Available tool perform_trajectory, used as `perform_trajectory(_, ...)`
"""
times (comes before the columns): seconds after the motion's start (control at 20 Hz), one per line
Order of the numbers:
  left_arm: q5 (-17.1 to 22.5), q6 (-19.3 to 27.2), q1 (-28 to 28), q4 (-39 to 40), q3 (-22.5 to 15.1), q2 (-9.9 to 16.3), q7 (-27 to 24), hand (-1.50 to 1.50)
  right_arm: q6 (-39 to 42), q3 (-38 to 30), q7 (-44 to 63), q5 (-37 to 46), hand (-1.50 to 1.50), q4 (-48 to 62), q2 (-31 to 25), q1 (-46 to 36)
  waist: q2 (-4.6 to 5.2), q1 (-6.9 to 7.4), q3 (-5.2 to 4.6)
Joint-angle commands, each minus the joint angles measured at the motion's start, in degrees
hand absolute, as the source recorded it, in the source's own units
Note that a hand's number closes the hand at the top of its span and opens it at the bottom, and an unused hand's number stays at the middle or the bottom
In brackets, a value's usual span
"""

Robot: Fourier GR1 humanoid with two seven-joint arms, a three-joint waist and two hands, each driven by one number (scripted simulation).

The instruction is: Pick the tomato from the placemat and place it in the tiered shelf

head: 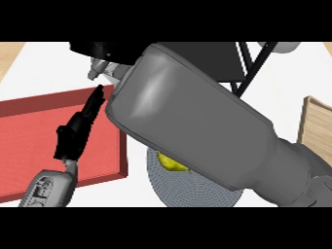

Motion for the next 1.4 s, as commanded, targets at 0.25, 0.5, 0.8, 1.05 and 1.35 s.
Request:
perform_trajectory(0.25, -0.2, 0.1, 1.1, -0.4, 0.1, -0.8, -0.6, 0.00, 0.8, -4.5, 4.6, 6.9, 1.50, 8.3, 0.6, -2.5, 0.42, -0.12, 0.01)
perform_trajectory(0.5, 0.4, -1.0, -1.3, -1.0, 2.0, 1.0, 0.7, 0.00, -0.7, -5.2, 1.5, 9.1, 1.50, 11.9, 0.6, 0.0, 0.49, -0.01, 0.02)
perform_trajectory(0.8, -0.7, -1.5, 0.2, -1.4, -0.1, -0.5, 0.6, 0.00, -8.5, -3.7, -3.9, 8.9, 1.50, 21.4, 0.6, -1.7, 0.76, 1.29, -0.01)
perform_trajectory(1.05, -0.1, -1.4, -0.5, -4.3, 0.6, 0.1, 4.0, 0.00, -19.5, -13.2, -7.9, 8.3, 1.50, 15.7, 0.6, 1.9, 0.83, 0.78, 0.21)
perform_trajectory(1.35, -0.6, -1.0, 0.2, -1.7, 1.3, -0.6, 0.6, 0.00, -26.1, -17.5, -14.9, 7.3, 1.50, 18.7, 0.4, 4.0, 0.70, 0.12, 0.06)
